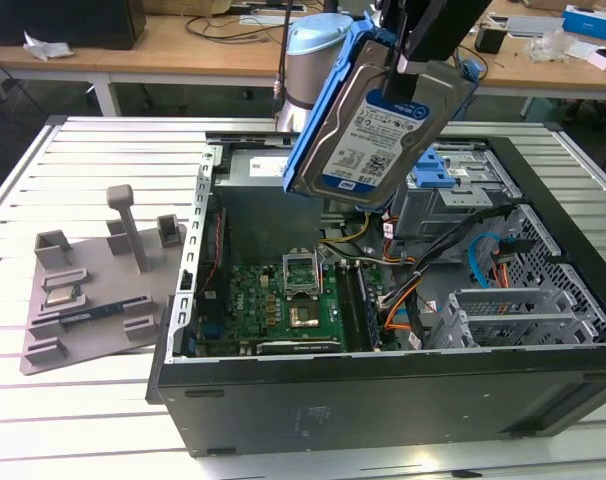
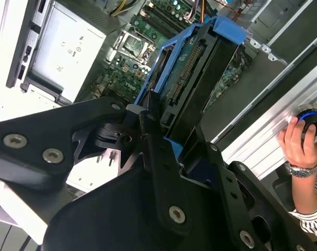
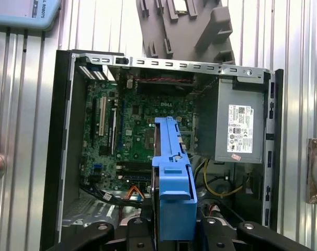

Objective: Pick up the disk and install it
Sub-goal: 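Pick up the disk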

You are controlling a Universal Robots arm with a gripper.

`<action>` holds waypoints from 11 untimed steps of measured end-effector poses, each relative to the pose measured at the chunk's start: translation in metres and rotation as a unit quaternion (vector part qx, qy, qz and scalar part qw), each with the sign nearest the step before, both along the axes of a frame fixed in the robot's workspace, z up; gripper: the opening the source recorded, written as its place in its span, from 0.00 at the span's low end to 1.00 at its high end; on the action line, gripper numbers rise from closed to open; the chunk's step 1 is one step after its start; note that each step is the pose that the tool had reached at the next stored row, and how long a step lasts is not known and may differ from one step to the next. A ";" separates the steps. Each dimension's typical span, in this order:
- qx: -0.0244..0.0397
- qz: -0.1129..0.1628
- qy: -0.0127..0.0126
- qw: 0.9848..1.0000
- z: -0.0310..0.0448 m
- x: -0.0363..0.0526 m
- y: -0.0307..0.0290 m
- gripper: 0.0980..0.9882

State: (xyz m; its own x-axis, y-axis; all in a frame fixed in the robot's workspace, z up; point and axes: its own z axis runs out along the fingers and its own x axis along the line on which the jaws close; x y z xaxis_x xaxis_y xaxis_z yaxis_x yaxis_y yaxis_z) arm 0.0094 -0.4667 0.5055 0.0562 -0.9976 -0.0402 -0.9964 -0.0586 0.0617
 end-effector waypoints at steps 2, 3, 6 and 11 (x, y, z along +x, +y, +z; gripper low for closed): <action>0.000 0.000 0.000 1.000 0.0000 0.0000 -0.0031 0.30; 0.000 0.000 0.000 1.000 -0.0001 0.0000 -0.0059 0.30; 0.000 0.000 0.000 1.000 -0.0001 0.0000 -0.0100 0.30; 0.000 0.000 0.000 1.000 -0.0003 0.0000 -0.0198 0.30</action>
